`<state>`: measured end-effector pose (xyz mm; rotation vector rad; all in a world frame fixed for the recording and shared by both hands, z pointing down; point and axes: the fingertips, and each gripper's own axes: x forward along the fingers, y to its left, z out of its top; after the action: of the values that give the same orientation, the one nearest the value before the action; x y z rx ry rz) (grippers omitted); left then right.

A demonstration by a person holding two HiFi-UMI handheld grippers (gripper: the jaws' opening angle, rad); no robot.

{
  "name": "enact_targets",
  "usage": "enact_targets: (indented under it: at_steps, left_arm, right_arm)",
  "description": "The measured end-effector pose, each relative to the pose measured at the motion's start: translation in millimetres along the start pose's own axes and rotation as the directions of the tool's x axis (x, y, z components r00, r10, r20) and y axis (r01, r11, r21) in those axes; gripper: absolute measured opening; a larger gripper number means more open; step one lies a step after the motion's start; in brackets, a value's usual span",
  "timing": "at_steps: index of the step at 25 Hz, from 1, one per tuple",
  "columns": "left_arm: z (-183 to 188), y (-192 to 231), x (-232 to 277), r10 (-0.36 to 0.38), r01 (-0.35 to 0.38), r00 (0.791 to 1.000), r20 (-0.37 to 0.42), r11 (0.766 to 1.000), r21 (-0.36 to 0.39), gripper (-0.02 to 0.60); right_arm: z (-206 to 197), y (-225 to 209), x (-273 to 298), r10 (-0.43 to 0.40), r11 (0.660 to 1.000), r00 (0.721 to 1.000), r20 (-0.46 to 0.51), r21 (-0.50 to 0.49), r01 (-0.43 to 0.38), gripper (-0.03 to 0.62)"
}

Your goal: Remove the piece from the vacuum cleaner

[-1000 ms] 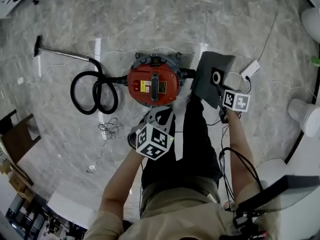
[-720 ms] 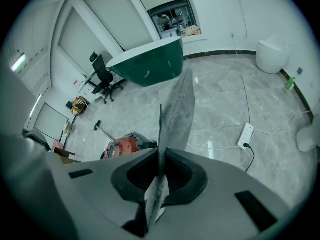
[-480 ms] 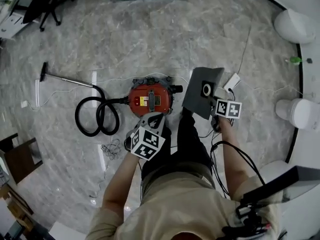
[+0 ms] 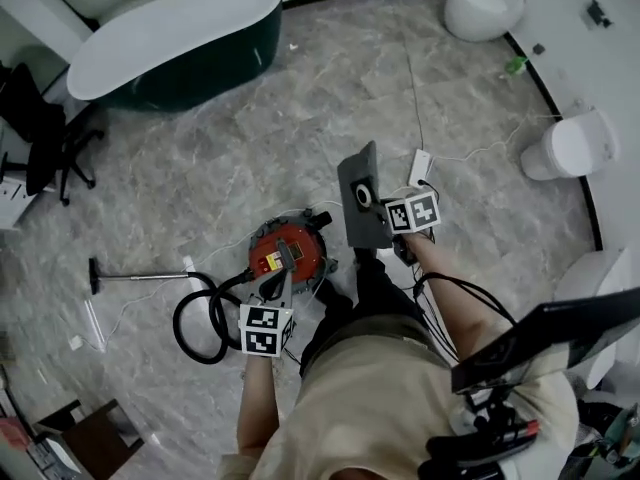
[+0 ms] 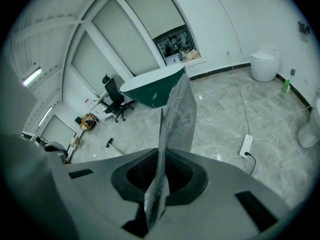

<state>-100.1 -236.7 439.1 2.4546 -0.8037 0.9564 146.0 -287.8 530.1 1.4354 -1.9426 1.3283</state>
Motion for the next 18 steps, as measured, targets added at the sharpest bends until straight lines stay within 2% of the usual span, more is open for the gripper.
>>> enact_targets:
  at_steps: [4,8,13,18]
  left_arm:
    - [18,-8,-12,0.002,-0.002,0.999,0.047,1.0,-0.002,-0.005]
    - [44,-40,-13,-0.028,0.026,0.996,0.08,0.999,0.028,-0.005]
    - [94,-61,-15,-0.011,0.004,0.988,0.151,0.999,0.053,-0.005]
    - [117,-69,-29,0.019,-0.033,0.982,0.186,0.997,0.069,-0.005]
  right_arm:
    - [8,10,-32,0.036,0.999,0.998,0.053,-0.007,-0.036,0.026]
    - [7,9,-83,0.067,0.998,0.991,0.112,0.007,-0.068,0.026]
    - [24,14,-115,0.129,0.991,0.981,0.148,-0.065,-0.121,0.026]
    - [25,29,-129,0.194,0.979,0.968,0.16,-0.099,-0.179,0.026]
